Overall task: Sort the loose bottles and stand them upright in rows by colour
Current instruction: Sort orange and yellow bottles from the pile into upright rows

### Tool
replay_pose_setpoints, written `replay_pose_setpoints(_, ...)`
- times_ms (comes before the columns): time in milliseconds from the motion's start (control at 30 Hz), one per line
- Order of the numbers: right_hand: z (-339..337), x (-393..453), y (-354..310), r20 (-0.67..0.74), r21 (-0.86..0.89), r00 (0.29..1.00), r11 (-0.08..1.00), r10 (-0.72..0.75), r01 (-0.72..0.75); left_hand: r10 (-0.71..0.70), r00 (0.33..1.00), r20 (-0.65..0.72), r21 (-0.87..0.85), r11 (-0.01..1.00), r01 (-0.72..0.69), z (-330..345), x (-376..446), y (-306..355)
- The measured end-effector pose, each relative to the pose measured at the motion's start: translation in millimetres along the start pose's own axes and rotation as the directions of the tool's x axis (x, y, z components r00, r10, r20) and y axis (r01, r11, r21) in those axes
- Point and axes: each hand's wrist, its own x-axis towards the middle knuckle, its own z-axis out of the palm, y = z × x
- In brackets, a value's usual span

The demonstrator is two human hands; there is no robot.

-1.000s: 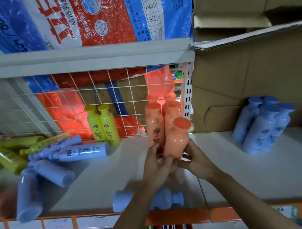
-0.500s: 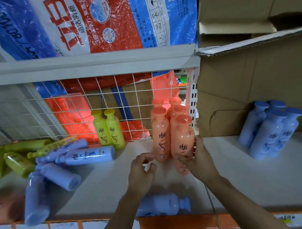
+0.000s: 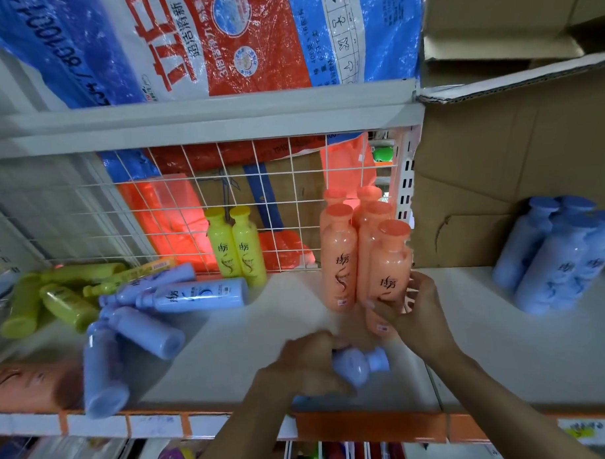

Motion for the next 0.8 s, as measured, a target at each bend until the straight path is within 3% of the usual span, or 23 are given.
replay_pose_setpoints(100, -1, -3, -2, -0.074, -0.034, 0.996, 0.998, 0.045, -0.048, -0.036, 0.937, -0.347, -0.318, 0.945, -0.081, -17, 3, -2)
replay_pose_setpoints(167, -3, -3, -8, -0.097, 0.005, 0.995, 0.999, 0.037, -0.036, -0.100, 0.818, -0.567, -0.441, 0.875, -0.199, -34, 3, 7)
replay_pose_setpoints(233, -6, -4, -11, -0.098, 0.023, 0.995, 1.000, -0.008, 0.011, -0.125, 0.718, -0.685, -0.514, 0.781, -0.354, -49, -1, 26)
replay_pose_setpoints(300, -11, -5, -11, -0.139, 0.028, 0.990, 0.999, -0.033, 0.037, -0.092, 0.686, -0.722, -0.546, 0.684, -0.483, -57, -4, 53)
replay_pose_setpoints(433, -43, -10, -11, -0.258, 0.010, 0.966, 1.000, -0.024, 0.028, 0.080, 0.683, -0.726, -0.520, 0.586, -0.622, -44, 8, 109)
replay_pose_setpoints(600, -124, -10, 17, -0.415, -0.097, 0.910, 0.994, 0.012, -0.058, 0.151, 0.741, -0.655, -0.538, 0.595, -0.597, -5, 66, 176)
replay_pose_setpoints(800, -211, -6, 43, -0.511, -0.150, 0.859, 0.980, 0.034, -0.129, 0.092, 0.760, -0.643, -0.572, 0.603, -0.556, 46, 131, 223)
